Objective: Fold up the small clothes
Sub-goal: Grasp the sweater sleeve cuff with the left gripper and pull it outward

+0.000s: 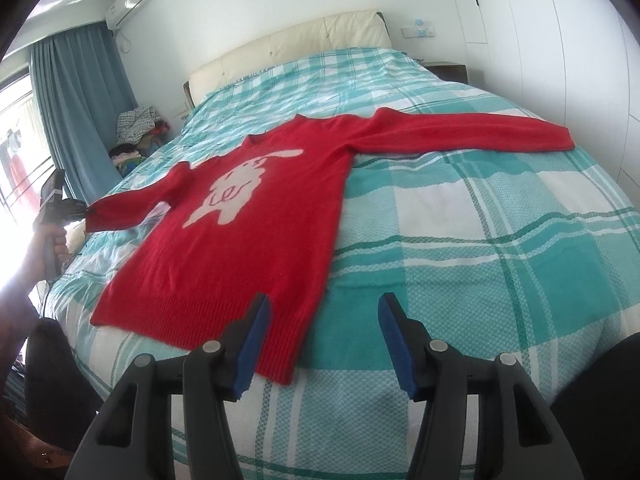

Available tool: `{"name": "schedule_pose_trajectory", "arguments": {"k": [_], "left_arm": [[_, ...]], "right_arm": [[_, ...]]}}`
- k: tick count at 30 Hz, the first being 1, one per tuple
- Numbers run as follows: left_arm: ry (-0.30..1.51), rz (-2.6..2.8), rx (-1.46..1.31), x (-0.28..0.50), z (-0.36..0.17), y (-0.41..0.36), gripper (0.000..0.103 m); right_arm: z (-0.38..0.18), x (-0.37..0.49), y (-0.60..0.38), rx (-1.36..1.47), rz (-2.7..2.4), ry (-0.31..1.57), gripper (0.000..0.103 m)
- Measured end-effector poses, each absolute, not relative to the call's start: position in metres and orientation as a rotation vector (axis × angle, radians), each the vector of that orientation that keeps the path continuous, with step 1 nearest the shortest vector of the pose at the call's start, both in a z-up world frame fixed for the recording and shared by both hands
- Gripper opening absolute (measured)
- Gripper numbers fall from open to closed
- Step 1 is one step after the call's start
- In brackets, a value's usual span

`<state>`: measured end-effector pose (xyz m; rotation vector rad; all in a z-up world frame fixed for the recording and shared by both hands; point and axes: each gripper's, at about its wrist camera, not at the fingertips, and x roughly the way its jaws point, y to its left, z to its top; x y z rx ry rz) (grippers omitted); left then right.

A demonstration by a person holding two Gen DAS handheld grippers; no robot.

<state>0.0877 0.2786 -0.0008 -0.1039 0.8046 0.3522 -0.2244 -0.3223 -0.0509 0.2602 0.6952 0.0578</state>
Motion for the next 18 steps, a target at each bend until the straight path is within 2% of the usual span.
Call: {"name": "schedule_pose_trajectory", "arguments": {"k": [7,14,18], "left_arm": [[0.902,0.437,0.04,0.09,-0.043,0.296,0.005],[1.014,0.472,-0.024,0.094,-0.084,0.309,0.005],[1.017,0.473,-0.041,0.093,-0.091,0.31,0.005]], "right_arm": [[-0.056,-0.221,-0.308,0.198,0.079,0.716,0.056],[-0.06,-0.217,-0.308,0.193,0.085,0.732,0.056],[-0.061,-0.217,-0.311,0.205,0.08,0.732,0.056]]}}
